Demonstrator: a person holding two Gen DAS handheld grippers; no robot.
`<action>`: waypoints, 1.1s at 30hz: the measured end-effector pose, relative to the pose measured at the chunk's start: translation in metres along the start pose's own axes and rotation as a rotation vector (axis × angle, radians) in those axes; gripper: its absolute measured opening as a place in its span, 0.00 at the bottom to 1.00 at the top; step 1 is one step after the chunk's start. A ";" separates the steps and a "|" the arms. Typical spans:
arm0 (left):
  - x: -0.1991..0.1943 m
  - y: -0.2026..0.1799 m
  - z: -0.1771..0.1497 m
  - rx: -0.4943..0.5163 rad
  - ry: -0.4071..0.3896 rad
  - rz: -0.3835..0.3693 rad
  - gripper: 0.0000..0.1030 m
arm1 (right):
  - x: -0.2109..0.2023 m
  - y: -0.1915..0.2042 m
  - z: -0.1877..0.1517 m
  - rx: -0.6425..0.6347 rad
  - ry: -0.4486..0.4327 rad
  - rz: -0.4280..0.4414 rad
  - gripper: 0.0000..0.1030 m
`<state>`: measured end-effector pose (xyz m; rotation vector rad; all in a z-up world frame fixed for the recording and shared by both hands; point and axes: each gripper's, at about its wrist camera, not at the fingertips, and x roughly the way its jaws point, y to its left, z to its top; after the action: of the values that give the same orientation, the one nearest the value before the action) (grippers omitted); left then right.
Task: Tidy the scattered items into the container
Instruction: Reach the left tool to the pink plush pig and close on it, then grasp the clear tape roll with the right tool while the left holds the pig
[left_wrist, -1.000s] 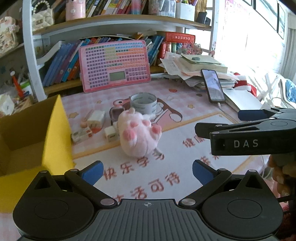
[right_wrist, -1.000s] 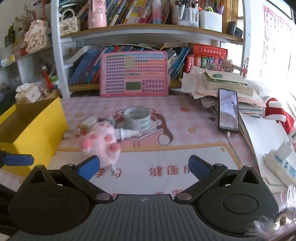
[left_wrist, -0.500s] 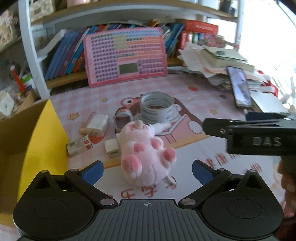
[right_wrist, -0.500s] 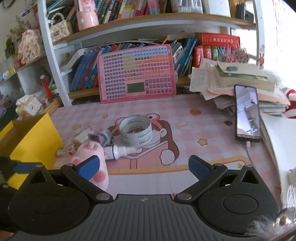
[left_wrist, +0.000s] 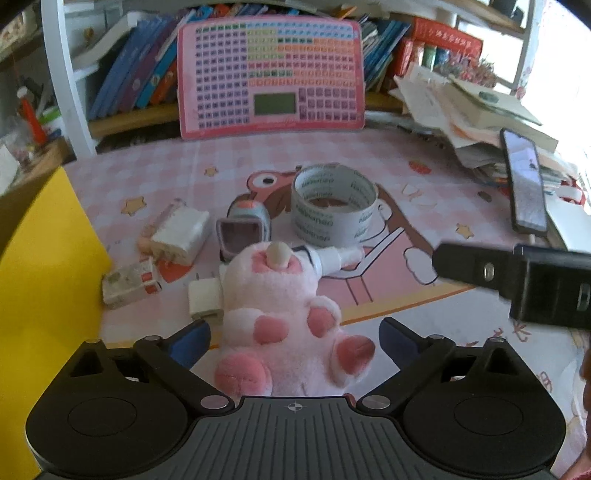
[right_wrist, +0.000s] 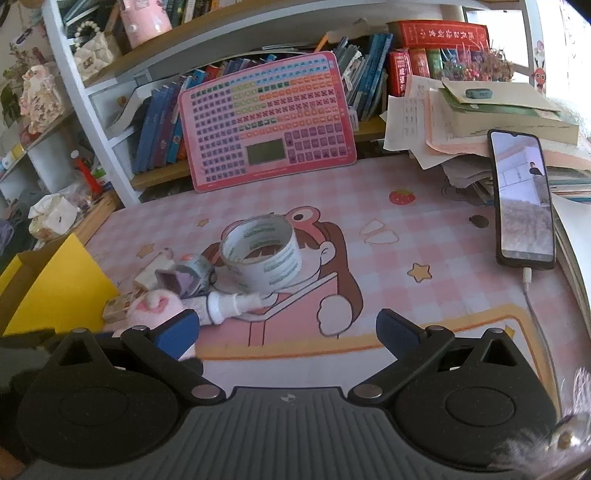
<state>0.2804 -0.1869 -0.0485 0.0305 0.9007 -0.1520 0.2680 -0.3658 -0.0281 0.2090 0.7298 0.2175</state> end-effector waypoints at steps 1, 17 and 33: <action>0.002 0.001 -0.001 -0.005 0.009 0.008 0.92 | 0.005 0.000 0.003 -0.007 0.007 0.002 1.00; -0.013 0.017 -0.011 -0.084 0.061 0.031 0.69 | 0.108 0.033 0.041 -0.325 0.058 0.049 0.99; -0.051 0.014 -0.023 -0.058 -0.002 0.058 0.69 | 0.137 0.045 0.045 -0.450 0.059 0.002 0.81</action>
<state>0.2337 -0.1650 -0.0231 0.0024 0.9012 -0.0714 0.3928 -0.2913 -0.0708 -0.2254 0.7201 0.3844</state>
